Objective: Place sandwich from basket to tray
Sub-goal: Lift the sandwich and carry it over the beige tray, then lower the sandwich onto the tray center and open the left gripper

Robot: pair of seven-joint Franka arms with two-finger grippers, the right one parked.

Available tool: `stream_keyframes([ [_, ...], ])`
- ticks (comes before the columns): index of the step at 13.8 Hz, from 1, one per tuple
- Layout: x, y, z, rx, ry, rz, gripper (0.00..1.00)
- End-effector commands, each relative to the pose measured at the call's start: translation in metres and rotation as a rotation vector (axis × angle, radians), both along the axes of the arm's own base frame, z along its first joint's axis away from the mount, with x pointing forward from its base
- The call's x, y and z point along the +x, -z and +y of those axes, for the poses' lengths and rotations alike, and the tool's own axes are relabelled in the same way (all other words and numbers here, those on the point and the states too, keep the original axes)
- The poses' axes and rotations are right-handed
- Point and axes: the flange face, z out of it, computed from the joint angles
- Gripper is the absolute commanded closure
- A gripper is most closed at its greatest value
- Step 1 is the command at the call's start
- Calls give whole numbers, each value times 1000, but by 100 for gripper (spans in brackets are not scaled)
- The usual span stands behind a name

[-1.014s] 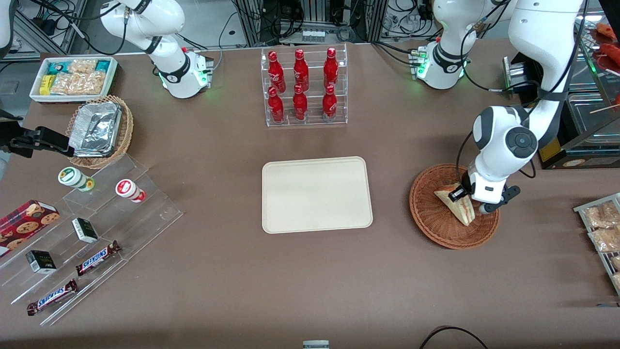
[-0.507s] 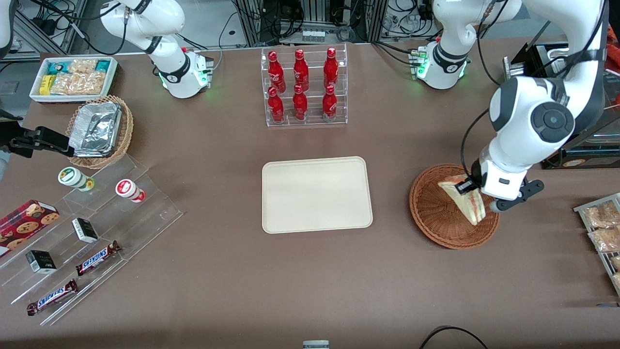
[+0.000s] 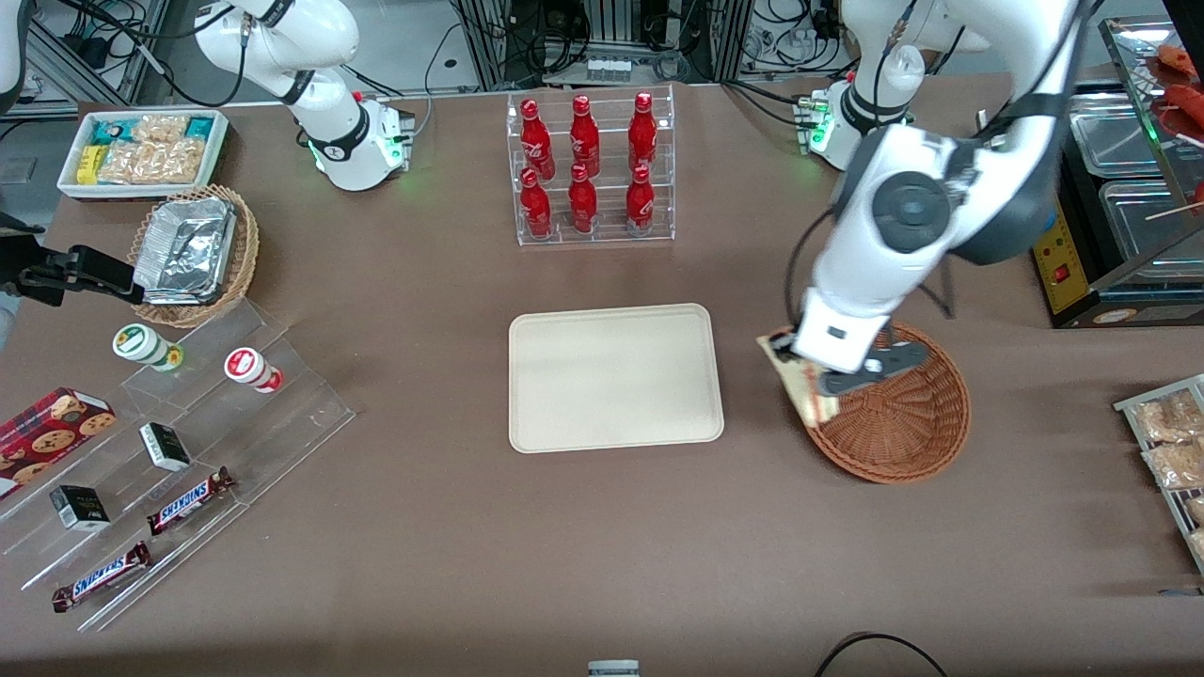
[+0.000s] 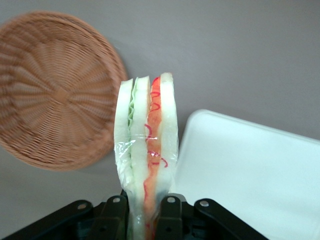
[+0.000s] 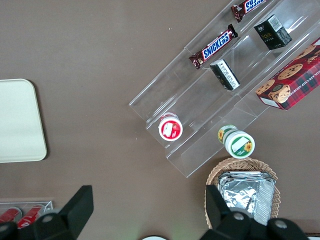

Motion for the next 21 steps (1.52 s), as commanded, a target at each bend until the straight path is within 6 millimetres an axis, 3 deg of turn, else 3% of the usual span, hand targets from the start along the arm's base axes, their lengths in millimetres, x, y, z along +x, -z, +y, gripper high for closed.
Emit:
stream_keyframes([
  [1, -4, 22, -64, 26, 30, 12, 100],
  [6, -19, 84, -152, 38, 105, 47, 100],
  [10, -33, 112, -190, 17, 147, 33, 100],
  [13, -47, 137, -209, 18, 177, 38, 100],
  [17, -50, 170, -220, -4, 189, 24, 100],
  [18, -58, 176, -229, -4, 207, 22, 100],
  [21, -62, 188, -230, 7, 213, 33, 100],
])
